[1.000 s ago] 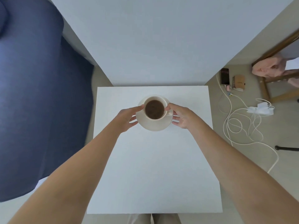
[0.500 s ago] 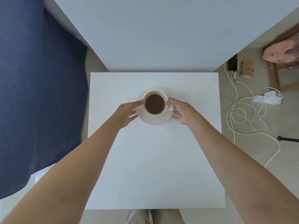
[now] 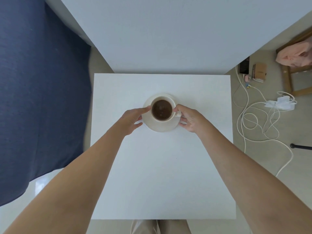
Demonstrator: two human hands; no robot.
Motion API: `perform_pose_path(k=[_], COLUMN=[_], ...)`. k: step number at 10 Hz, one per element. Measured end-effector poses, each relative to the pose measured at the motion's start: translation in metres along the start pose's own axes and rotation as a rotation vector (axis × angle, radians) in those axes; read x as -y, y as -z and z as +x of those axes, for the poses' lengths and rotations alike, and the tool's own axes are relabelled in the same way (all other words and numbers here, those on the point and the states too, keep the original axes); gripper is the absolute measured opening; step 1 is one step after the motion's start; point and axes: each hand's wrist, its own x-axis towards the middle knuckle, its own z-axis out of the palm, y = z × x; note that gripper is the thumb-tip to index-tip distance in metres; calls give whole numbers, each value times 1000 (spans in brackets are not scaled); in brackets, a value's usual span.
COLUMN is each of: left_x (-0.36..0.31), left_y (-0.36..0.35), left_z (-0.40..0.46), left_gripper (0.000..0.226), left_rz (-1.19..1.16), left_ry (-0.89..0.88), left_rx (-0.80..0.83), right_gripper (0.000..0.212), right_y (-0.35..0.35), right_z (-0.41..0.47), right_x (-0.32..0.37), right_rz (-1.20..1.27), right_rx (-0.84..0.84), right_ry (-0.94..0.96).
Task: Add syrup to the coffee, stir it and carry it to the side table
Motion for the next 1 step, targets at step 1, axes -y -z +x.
perform_pose_path(k=[1], left_x=[7], left_y=[-1], left_z=[-4], left_gripper=[32], left_rz=[-32], left_ry=[-27], left_rx=[-142], right_gripper=[41], right_y=[4], right_z=[-8], right_x=[-1], right_rz=[-12], right_rx=[-13], right_ry=[11])
